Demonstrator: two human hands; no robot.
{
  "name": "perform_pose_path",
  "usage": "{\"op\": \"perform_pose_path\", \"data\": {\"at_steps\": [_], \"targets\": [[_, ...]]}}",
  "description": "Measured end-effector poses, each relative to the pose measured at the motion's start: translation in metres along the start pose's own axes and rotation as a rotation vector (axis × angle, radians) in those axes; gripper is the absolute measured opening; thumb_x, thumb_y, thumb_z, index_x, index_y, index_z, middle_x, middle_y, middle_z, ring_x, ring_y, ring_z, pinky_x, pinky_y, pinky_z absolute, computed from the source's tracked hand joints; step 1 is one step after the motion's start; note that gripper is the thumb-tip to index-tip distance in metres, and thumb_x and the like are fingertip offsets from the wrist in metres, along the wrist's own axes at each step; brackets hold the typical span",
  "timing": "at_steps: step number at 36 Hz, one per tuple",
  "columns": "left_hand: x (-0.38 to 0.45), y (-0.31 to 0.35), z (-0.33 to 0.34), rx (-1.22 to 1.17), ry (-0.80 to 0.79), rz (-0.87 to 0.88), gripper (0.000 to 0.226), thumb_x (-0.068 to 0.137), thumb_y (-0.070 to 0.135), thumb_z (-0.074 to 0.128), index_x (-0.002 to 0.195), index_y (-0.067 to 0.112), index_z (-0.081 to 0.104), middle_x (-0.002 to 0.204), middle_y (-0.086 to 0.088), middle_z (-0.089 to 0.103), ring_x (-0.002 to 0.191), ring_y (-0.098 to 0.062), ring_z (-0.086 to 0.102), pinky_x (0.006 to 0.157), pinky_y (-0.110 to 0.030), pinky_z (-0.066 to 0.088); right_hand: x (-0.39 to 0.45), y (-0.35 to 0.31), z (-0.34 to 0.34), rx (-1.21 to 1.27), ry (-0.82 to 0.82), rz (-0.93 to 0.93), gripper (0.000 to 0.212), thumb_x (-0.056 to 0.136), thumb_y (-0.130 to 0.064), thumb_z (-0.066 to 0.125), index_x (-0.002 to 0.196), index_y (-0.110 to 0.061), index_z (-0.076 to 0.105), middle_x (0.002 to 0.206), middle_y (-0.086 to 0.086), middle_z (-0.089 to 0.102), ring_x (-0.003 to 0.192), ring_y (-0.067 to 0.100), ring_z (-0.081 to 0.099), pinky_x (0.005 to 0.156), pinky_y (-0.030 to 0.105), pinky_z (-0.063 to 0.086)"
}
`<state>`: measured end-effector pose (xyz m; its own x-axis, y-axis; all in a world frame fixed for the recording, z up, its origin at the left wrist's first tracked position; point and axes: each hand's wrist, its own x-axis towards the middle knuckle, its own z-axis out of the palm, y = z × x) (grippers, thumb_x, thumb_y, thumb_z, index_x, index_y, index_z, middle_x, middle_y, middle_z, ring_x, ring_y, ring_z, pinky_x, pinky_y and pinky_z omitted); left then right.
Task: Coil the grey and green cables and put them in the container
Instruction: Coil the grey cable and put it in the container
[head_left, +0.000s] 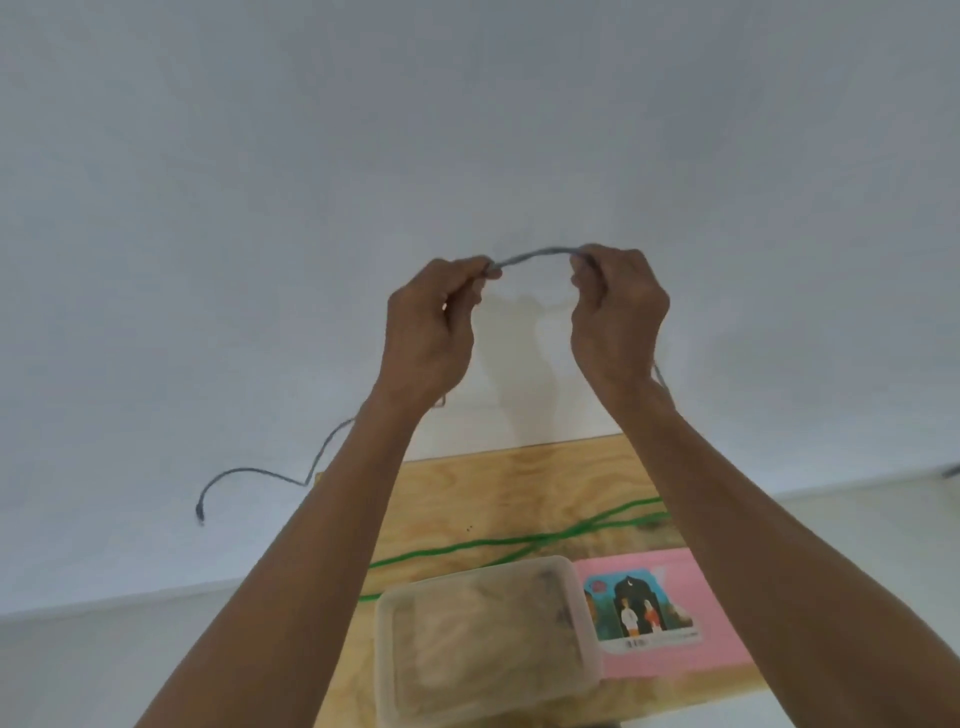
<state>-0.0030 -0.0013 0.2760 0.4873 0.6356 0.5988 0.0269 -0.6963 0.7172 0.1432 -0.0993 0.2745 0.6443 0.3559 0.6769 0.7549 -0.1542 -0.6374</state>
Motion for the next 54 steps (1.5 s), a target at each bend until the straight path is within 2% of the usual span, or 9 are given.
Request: {"op": "perform_pose_path", "data": {"at_steps": [4,17,21,25,32,38,43,47,54], "targets": [[0.024,0.029,-0.010,-0.074,0.074,-0.030,0.023,0.099,0.010,0.050,0.108,0.012,0.071,0.090,0.004,0.070,0.076,-0.011,0.062,0.068,-0.026,0.051,0.032,-0.044,-0.008,0.092,0.116,-0.107,0.020,0.098,-0.018,0.057,0.101,-0.005,0.072,0.084,0.011,0.066,0.063,0.021,0.067,0.061,0.026,0.053],[0.006,0.018,-0.042,-0.213,0.031,-0.223,0.043,0.105,0.037,0.048,0.085,0.006,0.069,0.056,-0.014,0.046,0.049,-0.026,0.041,0.049,-0.043,0.038,0.069,-0.100,-0.009,0.397,0.071,-0.123,0.013,0.093,-0.007,0.060,0.098,-0.006,0.072,0.089,0.007,0.073,0.070,0.008,0.073,0.068,0.025,0.060],[-0.008,0.011,-0.044,-0.336,0.153,-0.459,0.044,0.101,0.044,0.052,0.078,0.012,0.071,0.054,-0.004,0.033,0.050,-0.017,0.031,0.049,-0.031,0.031,0.056,-0.081,0.004,0.111,-0.278,-0.110,0.026,0.089,-0.014,0.065,0.115,-0.011,0.072,0.099,0.004,0.076,0.085,0.011,0.072,0.082,0.004,0.044],[0.000,0.017,-0.053,-0.424,0.309,-0.628,0.042,0.099,0.046,0.054,0.083,0.013,0.073,0.059,-0.002,0.033,0.050,-0.013,0.031,0.048,-0.028,0.032,0.015,-0.058,0.013,-0.054,-0.521,-0.002,0.058,0.093,-0.015,0.064,0.146,-0.006,0.043,0.140,0.016,0.055,0.113,0.031,0.064,0.109,0.031,0.041],[0.018,0.032,-0.068,-0.569,0.332,-0.650,0.040,0.100,0.041,0.056,0.086,0.008,0.072,0.055,-0.002,0.025,0.048,-0.014,0.019,0.044,-0.025,0.023,-0.059,-0.057,0.009,0.154,-0.592,0.242,0.033,0.085,-0.025,0.075,0.113,-0.023,0.058,0.100,-0.004,0.060,0.061,0.006,0.062,0.064,0.021,0.050],[0.032,0.060,-0.070,-0.872,0.302,-0.703,0.037,0.102,0.037,0.053,0.094,0.004,0.067,0.051,0.006,0.022,0.043,-0.010,0.020,0.040,-0.022,0.022,-0.095,-0.071,0.024,0.303,-1.054,0.325,0.068,0.083,-0.039,0.076,0.141,-0.040,0.041,0.122,-0.015,0.051,0.083,0.008,0.066,0.076,0.024,0.055],[0.047,0.079,-0.073,-0.948,0.267,-0.658,0.038,0.102,0.037,0.053,0.097,0.002,0.067,0.053,0.006,0.025,0.044,-0.009,0.023,0.042,-0.021,0.027,-0.105,-0.085,0.041,0.537,-0.903,0.479,0.016,0.095,-0.024,0.062,0.106,-0.014,0.068,0.091,0.003,0.066,0.071,0.015,0.067,0.064,0.038,0.059],[0.049,0.072,-0.080,-0.819,0.128,-0.604,0.050,0.100,0.052,0.046,0.106,0.007,0.069,0.069,-0.002,0.059,0.064,-0.017,0.061,0.069,-0.031,0.054,-0.091,-0.094,0.038,0.620,-0.746,0.481,0.016,0.096,-0.017,0.062,0.092,-0.004,0.072,0.080,0.010,0.072,0.071,0.020,0.071,0.070,0.038,0.062],[-0.024,0.002,-0.083,-0.222,-0.285,-0.594,0.078,0.087,0.076,0.027,0.107,0.017,0.073,0.097,-0.003,0.078,0.092,-0.010,0.073,0.093,-0.034,0.048,-0.039,-0.104,0.028,0.884,-0.442,0.604,0.020,0.098,-0.014,0.058,0.091,0.000,0.070,0.076,0.014,0.072,0.067,0.021,0.072,0.067,0.026,0.060]]}}
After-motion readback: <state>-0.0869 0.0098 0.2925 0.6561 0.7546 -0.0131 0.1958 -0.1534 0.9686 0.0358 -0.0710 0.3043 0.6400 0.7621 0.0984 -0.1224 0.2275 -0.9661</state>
